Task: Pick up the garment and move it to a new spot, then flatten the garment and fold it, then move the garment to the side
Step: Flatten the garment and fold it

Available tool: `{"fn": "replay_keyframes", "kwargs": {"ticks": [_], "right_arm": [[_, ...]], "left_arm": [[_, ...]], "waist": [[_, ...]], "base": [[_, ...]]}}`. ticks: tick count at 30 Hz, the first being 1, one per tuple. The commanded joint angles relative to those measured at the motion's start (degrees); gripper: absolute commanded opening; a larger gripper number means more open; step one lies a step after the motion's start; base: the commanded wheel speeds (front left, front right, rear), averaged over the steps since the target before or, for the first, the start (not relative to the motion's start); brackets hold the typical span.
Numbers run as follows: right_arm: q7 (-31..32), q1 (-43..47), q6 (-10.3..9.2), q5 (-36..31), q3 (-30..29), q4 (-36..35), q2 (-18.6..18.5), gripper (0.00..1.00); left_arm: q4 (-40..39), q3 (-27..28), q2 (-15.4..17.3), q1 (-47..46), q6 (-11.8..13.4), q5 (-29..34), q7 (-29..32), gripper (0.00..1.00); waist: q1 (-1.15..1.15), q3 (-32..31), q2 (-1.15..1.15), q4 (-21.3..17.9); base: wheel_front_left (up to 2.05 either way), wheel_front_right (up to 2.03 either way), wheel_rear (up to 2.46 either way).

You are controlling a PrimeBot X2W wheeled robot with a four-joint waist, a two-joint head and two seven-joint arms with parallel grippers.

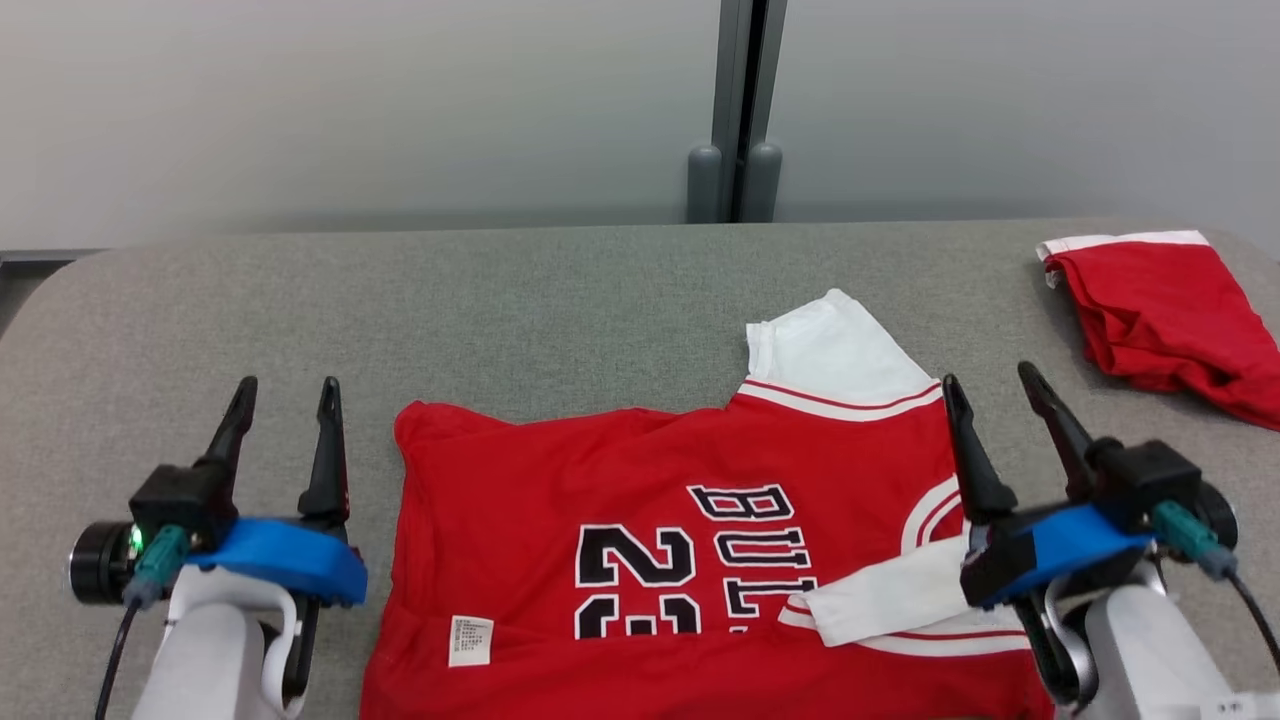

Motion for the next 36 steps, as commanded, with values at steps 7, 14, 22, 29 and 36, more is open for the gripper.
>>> {"fn": "replay_keyframes", "kwargs": {"ticks": [7,14,22,29,36], "right_arm": [[3.48,-13.64,0.01,-0.53,2.64,5.75,-2.36,1.0],[3.93,-22.33,0.01,-0.45,5.08,13.48,-3.42,1.0],[1.86,-27.46,0.01,0.02,6.92,20.53,-3.21,1.0],[0.27,-29.48,0.01,0.59,7.97,24.5,-3.39,1.0],[-0.44,-30.84,0.01,0.64,8.72,27.25,-3.21,1.0]], "left_arm": [[10.12,-8.7,3.05,-13.21,-0.37,-6.34,2.64,1.0],[18.43,-17.17,4.37,-21.24,-0.4,-13.55,5.54,1.0],[25.5,-25.65,5.39,-25.99,-0.4,-21.2,7.68,1.0],[28.34,-31.45,6.09,-27.87,-0.4,-26.75,7.24,1.0],[29.8,-36.38,6.33,-29.41,-0.4,-31.15,6.93,0.67]], "waist": [[-0.01,6.73,-0.01,0.64],[-0.01,12.17,-0.01,0.92],[-0.01,15.6,-0.01,0.74],[-0.01,16.52,-0.01,0.34],[-0.01,16.75,-0.01,0.06]], "base": [[0.0,0.0,0.0],[0.0,0.0,0.0],[0.0,0.0,0.0],[0.0,0.0,0.0],[0.0,0.0,0.0]]}}
